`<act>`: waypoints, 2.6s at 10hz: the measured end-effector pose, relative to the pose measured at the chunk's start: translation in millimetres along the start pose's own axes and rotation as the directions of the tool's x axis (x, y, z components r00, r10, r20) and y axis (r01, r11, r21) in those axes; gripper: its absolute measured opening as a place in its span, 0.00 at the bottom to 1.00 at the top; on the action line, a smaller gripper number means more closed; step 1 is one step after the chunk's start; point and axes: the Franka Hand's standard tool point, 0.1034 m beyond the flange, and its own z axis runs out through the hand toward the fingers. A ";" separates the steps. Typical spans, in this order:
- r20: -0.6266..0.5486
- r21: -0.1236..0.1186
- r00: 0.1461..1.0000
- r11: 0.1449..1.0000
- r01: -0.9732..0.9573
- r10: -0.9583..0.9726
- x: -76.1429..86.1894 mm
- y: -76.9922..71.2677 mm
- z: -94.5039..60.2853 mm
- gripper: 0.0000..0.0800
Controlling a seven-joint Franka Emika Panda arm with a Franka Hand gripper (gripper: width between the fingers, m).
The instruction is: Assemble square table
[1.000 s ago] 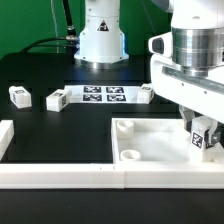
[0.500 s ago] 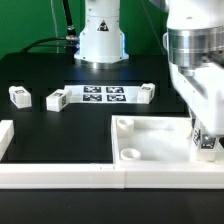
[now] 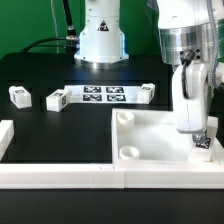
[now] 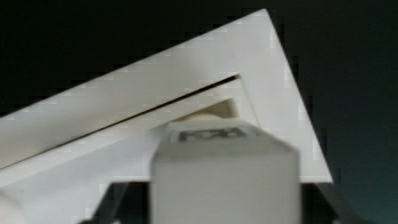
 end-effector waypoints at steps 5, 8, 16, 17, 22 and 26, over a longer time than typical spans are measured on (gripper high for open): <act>0.015 0.036 0.999 0.999 0.030 -0.030 -5.8 9.2 -26.9 0.81; 0.027 0.038 0.998 0.998 0.052 -0.053 -15.3 15.4 -46.3 0.81; 0.012 0.020 0.977 0.977 0.214 -0.214 -3.2 63.0 -56.8 0.81; 0.011 0.017 0.963 0.963 0.270 -0.270 -0.5 67.3 -59.6 0.81; 0.002 0.016 0.808 0.808 0.589 -0.589 -0.2 66.4 -56.5 0.81; 0.000 0.004 0.482 0.482 0.876 -0.876 52.4 110.9 -47.8 0.81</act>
Offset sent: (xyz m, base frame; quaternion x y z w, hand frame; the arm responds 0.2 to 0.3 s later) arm -0.0250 -0.0016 0.0234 0.0231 -0.0006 -0.0057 0.9997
